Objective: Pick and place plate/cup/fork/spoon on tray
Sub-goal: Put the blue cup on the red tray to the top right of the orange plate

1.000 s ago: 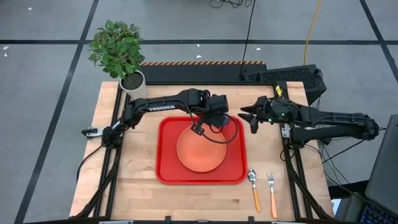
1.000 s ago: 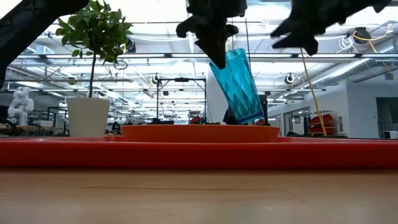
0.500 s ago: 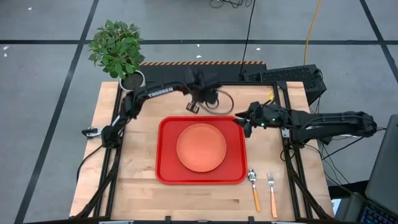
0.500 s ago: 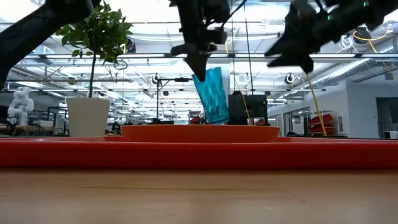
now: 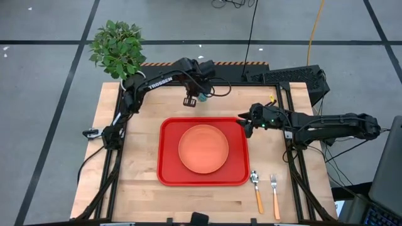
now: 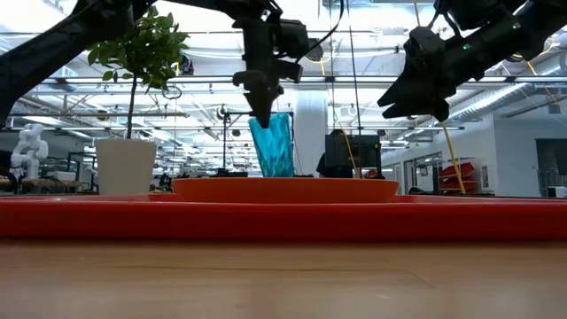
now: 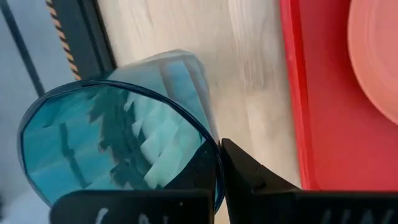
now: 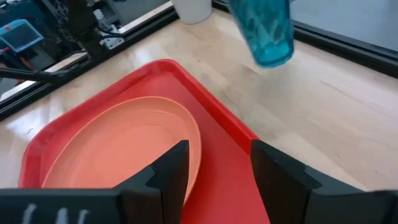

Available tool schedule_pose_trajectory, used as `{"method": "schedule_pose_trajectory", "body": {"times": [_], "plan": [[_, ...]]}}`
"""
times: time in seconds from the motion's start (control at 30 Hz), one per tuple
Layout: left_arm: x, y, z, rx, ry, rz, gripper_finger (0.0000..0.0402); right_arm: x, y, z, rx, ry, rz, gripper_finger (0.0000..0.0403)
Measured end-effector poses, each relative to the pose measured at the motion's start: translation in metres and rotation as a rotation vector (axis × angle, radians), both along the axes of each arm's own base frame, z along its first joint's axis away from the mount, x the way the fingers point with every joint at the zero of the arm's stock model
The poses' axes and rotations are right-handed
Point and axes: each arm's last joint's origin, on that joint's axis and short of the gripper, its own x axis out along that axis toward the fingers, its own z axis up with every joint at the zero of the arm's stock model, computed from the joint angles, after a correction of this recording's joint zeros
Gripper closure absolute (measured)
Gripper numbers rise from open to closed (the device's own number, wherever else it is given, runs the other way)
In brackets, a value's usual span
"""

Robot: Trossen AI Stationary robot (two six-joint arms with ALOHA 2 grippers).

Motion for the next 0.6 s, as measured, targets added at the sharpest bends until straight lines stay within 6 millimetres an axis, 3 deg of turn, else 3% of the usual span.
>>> {"method": "schedule_pose_trajectory", "body": {"times": [0.2,0.6], "plan": [[-0.002,-0.002,-0.013,-0.034,0.057,0.037,0.0394,0.0,-0.001,0.0,-0.011,0.005,0.0,0.0239],[-0.006,-0.009,-0.014,-0.085,0.102,0.12,0.0389,0.001,-0.001,0.002,-0.034,-0.008,0.011,0.0239]]}}
